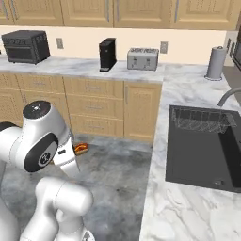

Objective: Place the cold items (broccoli and cucumber) from the fridge in one tupperware on the dining counter. Place the warm items (kebab skewer and hot dog) in the stove area in another tupperware.

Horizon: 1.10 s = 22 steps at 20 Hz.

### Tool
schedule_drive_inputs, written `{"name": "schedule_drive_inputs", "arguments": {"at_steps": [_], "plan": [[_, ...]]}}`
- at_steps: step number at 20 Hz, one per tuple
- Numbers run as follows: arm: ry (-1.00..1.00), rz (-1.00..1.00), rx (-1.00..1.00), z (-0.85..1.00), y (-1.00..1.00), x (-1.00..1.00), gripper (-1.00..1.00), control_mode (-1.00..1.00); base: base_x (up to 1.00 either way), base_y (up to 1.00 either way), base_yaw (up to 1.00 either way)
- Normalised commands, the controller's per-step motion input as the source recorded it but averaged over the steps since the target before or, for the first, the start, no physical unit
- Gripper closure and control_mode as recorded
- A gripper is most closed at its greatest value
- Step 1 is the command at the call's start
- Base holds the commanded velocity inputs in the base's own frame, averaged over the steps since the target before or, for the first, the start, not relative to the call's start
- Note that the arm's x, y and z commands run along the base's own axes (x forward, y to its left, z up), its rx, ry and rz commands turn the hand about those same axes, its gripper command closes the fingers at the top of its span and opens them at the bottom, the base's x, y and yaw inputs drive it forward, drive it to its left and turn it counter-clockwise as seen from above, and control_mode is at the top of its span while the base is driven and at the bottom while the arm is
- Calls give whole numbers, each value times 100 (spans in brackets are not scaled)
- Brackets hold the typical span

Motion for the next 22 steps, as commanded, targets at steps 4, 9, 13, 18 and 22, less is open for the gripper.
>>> {"name": "schedule_drive_inputs", "arguments": {"at_steps": [4,9,13,18,22], "plan": [[0,0,0,0,0,0,100,100,-100,0,-2],[0,0,0,0,0,0,100,100,-100,0,0],[0,0,0,0,0,0,100,100,-100,0,0],[0,0,0,0,0,0,100,100,-100,0,0],[0,0,0,0,0,0,100,100,-100,1,0]]}}
